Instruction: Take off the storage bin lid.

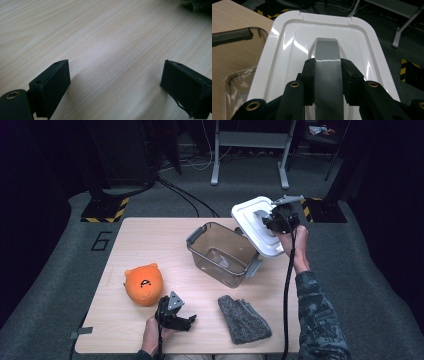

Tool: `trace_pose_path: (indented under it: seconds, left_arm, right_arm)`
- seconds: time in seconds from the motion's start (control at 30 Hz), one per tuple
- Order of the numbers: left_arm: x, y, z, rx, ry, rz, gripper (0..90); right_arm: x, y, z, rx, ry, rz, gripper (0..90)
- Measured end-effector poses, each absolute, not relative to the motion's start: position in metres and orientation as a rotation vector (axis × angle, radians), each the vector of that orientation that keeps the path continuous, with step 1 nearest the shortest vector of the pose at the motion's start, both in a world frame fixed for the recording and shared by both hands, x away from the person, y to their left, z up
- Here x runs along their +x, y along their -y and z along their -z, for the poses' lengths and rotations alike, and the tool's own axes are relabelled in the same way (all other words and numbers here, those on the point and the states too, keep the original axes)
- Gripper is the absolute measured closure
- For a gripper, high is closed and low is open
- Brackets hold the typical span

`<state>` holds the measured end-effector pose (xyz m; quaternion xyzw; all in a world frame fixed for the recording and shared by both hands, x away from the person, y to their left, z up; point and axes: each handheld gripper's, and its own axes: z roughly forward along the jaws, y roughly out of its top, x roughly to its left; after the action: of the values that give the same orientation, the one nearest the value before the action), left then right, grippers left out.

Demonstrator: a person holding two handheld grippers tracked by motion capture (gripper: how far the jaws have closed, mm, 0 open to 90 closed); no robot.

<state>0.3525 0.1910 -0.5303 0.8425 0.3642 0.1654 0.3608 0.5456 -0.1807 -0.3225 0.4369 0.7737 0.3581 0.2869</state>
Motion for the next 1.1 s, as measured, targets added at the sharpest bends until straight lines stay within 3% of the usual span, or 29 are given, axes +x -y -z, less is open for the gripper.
trace_pose_path:
  seconds: [0.67, 1.1]
  left_arm:
    - [0.352, -0.191, 0.530, 2.167, -0.941, -0.428, 8.6]
    - [0.352, -0.191, 0.530, 2.167, -0.941, -0.427, 8.6]
  right_arm:
    - [0.558, 0.214, 0.346, 1.333, -1.936, -0.841, 66.5]
    - [0.566, 0.220, 0.380, 1.438, -1.909, -0.795, 66.5]
